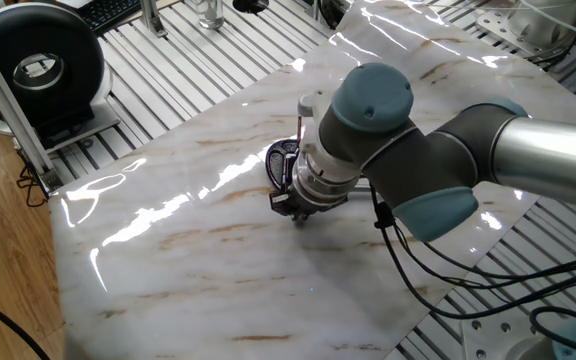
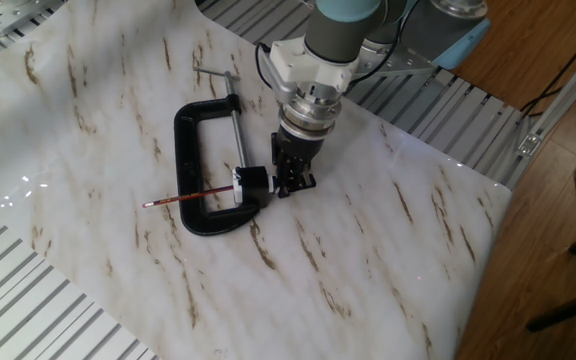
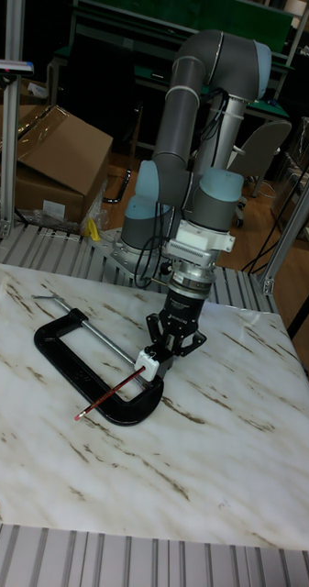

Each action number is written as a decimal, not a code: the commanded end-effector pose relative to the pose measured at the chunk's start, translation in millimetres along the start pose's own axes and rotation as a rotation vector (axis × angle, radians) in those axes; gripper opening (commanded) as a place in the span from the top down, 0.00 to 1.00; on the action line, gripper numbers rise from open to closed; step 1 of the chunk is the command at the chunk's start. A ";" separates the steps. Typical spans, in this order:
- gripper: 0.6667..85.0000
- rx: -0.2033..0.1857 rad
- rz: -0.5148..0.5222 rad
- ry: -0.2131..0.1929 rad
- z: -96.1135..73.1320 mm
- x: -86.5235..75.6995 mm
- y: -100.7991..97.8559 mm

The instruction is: Sharpen the pencil with a pencil sharpener

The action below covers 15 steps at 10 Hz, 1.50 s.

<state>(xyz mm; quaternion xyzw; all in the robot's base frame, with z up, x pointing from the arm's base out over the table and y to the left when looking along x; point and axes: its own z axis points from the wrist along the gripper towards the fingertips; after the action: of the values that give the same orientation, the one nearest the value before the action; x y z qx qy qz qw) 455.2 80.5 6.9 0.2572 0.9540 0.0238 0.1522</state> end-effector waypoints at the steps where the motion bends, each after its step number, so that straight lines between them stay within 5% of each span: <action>1: 0.74 -0.004 0.012 0.009 -7.2 0.9 -0.8; 7: 0.75 0.004 0.003 0.033 -27.1 4.6 -4.4; 10: 0.87 0.042 -0.005 0.057 -45.2 5.7 -11.3; 15: 1.00 0.090 -0.010 0.107 -99.0 3.9 -14.0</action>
<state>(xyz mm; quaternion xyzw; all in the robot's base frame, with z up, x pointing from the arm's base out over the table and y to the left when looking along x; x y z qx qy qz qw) 423.5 73.1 72.4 0.2575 0.9605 -0.0037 0.1055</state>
